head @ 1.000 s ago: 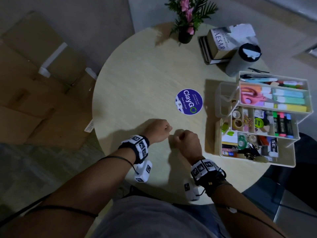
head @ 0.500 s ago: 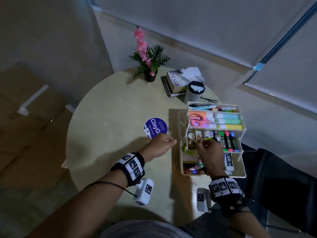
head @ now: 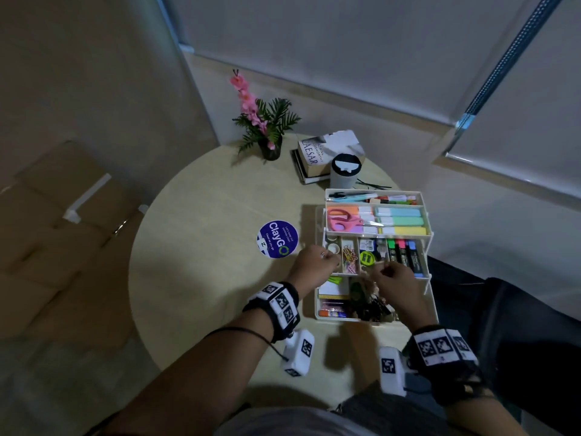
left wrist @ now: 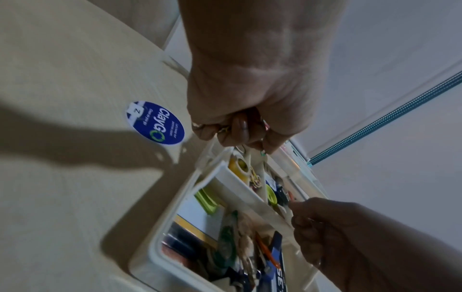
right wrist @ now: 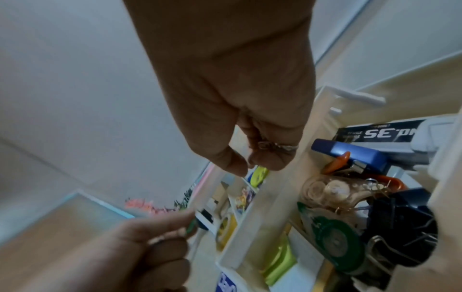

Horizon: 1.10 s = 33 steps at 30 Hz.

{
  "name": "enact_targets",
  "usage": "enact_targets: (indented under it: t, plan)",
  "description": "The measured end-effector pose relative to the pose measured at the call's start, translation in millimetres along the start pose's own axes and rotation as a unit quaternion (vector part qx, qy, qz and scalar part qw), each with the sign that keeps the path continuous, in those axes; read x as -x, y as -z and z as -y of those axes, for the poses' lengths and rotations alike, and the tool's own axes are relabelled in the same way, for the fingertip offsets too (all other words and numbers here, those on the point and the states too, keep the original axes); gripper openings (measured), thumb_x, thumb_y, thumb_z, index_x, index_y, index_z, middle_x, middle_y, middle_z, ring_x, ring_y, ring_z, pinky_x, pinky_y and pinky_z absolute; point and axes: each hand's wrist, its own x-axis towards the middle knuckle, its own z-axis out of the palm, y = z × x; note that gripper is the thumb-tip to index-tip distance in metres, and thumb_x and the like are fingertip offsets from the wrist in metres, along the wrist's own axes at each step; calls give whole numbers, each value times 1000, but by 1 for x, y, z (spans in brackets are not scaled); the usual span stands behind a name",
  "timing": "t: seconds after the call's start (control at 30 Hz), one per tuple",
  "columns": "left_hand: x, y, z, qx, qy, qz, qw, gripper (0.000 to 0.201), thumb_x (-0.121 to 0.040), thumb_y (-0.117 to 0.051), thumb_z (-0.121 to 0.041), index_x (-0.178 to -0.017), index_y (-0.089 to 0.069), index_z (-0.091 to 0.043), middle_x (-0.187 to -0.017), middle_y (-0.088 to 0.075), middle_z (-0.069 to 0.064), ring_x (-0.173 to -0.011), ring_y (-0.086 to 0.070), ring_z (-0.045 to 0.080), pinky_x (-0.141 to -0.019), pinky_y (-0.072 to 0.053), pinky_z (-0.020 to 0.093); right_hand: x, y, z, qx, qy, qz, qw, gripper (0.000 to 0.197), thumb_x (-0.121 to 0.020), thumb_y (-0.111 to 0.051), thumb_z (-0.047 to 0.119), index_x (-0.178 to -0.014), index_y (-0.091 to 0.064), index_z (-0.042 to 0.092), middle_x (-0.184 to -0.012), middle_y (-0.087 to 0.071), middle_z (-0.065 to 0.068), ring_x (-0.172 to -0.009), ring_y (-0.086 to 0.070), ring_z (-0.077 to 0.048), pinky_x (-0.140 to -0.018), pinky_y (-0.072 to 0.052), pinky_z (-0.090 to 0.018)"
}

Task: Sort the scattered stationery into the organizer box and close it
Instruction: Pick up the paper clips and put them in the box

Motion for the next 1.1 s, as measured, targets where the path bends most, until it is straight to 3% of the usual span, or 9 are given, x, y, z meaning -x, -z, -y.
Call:
enact_targets:
  t: [0.13,0.33,0.47,0.6,0.73,0.83,0.97,1.03,1.1]
  plan:
    - [-17,-34,-14,-69,0,-62,996,43,-90,-60,-29,-54,-41,-15,-50,-36,2,-42,-32,19,-54,-39,28,0,32,-11,-61,-46,69,995,8,-95,-63,1,-91,-70,-1,-76,-69,-18,-72,-60,-28,-67,-49,-43]
    - [-24,-51,-34,-156,47,-95,982,48,-93,-60,-26,-54,-38,-10,-50,-37,2,-56,-50,35,-53,-33,28,5,52,-11,-27,-34,132,990,33,-91,-49,-22,-85,-71,2,-96,-74,-29,-83,-67,-29,-84,-57,-47]
    - [-25,-43,-36,-127,55,-71,988,31,-85,-64,-25,-61,-60,-7,-54,-55,1,-57,-57,29,-57,-42,27,-3,45,-8,25,23,117,993,30,-92,-56,-13,-86,-72,11,-94,-77,-11,-84,-70,-21,-79,-59,-38]
    - [-19,-27,-46,-82,51,-32,995,13,-74,-54,-27,-67,-51,-17,-62,-47,4,-58,-48,22,-66,-42,32,-12,24,13,71,77,145,984,22,-93,-60,-9,-89,-73,9,-91,-77,-4,-81,-70,-12,-70,-56,-27]
    - [-16,-17,-58,-56,78,2,995,32,-88,-43,-1,-61,-35,-15,-60,-34,2,-55,-33,21,-63,-39,32,-24,2,22,70,88,148,983,8,-96,-69,5,-97,-74,12,-90,-79,-1,-91,-76,-18,-89,-62,-45]
    - [-17,-17,-64,-56,96,9,994,32,-91,-42,1,-65,-44,-16,-67,-43,3,-63,-44,22,-61,-39,31,-25,-4,29,75,98,130,984,12,-90,-79,5,-99,-72,8,-93,-75,-3,-91,-72,-20,-90,-58,-37]
    - [-19,-23,-65,-37,102,36,993,25,-87,-42,8,-85,-57,-11,-94,-54,11,-82,-54,25,-67,-42,36,-24,-2,29,94,113,128,981,18,-89,-76,0,-97,-73,15,-91,-75,-4,-93,-72,-24,-85,-56,-33]
    - [-21,-27,-62,-30,99,39,994,32,-92,-48,7,-115,-65,-7,-115,-61,13,-93,-64,31,-70,-48,36,-25,0,23,103,130,129,978,21,-90,-72,-2,-87,-73,19,-89,-77,-4,-91,-75,-25,-88,-61,-44]
    - [-20,-29,-59,-43,91,42,994,44,-95,-51,3,-138,-59,-5,-132,-60,14,-110,-65,32,-75,-50,31,-22,2,21,107,146,129,975,15,-94,-69,1,-97,-77,13,-92,-78,-3,-89,-75,-20,-88,-62,-46]
